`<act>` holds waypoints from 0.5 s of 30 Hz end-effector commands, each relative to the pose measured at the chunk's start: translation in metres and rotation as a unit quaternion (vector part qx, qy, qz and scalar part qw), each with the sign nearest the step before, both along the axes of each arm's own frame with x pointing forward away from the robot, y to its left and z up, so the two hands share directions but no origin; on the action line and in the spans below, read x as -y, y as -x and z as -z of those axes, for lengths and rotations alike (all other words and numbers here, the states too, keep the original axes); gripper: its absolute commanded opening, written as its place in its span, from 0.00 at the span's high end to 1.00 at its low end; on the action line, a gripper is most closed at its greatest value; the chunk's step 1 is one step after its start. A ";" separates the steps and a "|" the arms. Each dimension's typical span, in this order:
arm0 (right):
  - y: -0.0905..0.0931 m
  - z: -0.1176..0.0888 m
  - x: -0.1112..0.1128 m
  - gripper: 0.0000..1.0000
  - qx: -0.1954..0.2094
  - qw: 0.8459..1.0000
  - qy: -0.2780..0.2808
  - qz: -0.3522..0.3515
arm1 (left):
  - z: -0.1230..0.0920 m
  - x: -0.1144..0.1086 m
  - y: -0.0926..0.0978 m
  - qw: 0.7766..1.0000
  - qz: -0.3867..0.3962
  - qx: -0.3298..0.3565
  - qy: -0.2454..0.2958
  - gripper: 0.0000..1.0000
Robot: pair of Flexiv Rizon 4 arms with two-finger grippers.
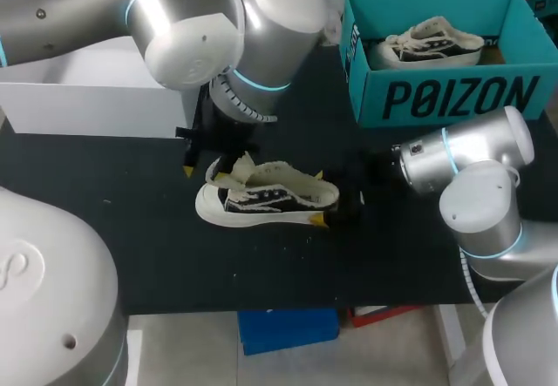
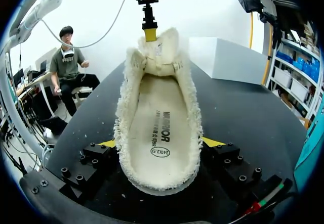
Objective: Take the shoe out of the shoebox, open the shoe tongue, remove and reinsert the insole, then place the shoe into the shoebox
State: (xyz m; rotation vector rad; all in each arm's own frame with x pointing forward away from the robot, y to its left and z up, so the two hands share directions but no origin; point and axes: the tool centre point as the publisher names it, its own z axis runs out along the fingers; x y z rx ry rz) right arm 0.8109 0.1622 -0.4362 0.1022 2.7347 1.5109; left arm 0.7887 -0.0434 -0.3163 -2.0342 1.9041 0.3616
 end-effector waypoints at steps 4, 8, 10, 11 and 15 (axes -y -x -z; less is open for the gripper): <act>0.000 0.001 0.000 1.00 -0.001 1.000 0.001 0.000 | 0.005 -0.001 0.001 1.000 -0.007 -0.004 -0.010 0.66; 0.000 0.001 0.000 1.00 -0.001 1.000 0.001 0.000 | 0.010 -0.005 0.003 1.000 -0.014 -0.010 -0.011 0.80; 0.000 0.001 0.000 1.00 -0.001 1.000 0.001 0.000 | 0.013 -0.007 0.004 1.000 -0.017 -0.014 -0.013 0.90; 0.000 0.001 0.000 1.00 -0.001 1.000 0.001 0.000 | 0.014 -0.008 0.004 1.000 -0.019 -0.015 -0.013 0.94; 0.000 0.001 0.000 1.00 -0.001 1.000 0.001 0.000 | 0.019 -0.012 0.005 0.999 -0.023 -0.021 -0.014 0.96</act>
